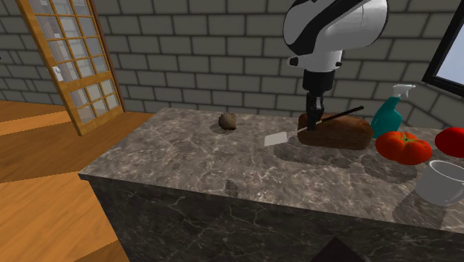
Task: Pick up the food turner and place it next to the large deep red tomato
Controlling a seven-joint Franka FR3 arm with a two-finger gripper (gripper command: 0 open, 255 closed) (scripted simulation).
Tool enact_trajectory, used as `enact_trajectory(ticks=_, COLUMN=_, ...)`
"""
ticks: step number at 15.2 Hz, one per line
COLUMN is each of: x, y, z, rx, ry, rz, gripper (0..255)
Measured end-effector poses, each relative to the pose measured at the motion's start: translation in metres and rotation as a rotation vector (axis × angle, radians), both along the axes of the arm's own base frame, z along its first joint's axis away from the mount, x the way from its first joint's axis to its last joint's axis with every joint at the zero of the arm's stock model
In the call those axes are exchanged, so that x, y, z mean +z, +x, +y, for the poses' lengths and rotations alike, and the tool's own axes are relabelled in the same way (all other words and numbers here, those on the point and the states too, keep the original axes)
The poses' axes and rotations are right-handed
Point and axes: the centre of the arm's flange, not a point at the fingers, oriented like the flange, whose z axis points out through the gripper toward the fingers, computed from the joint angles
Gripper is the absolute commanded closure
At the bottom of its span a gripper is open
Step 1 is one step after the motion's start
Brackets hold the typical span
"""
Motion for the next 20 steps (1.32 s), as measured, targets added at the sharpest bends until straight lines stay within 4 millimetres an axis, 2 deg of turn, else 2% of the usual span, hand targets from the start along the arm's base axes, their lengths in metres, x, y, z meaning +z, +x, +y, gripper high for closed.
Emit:
enact_trajectory(ticks=3, x=0.004, y=-0.026, z=-0.029, rx=0.000, ry=0.000, rz=0.000, gripper=255)
enact_trajectory(ticks=11, x=0.000, y=-0.096, z=-0.108, rx=-0.001, ry=0.000, rz=0.000, gripper=255)
enact_trajectory(ticks=14, x=-0.011, y=-0.111, z=-0.116, rx=0.001, ry=0.000, rz=0.000, gripper=255)
enact_trajectory(ticks=20, x=-0.042, y=-0.112, z=-0.118, rx=0.001, ry=0.000, rz=0.000, gripper=255)
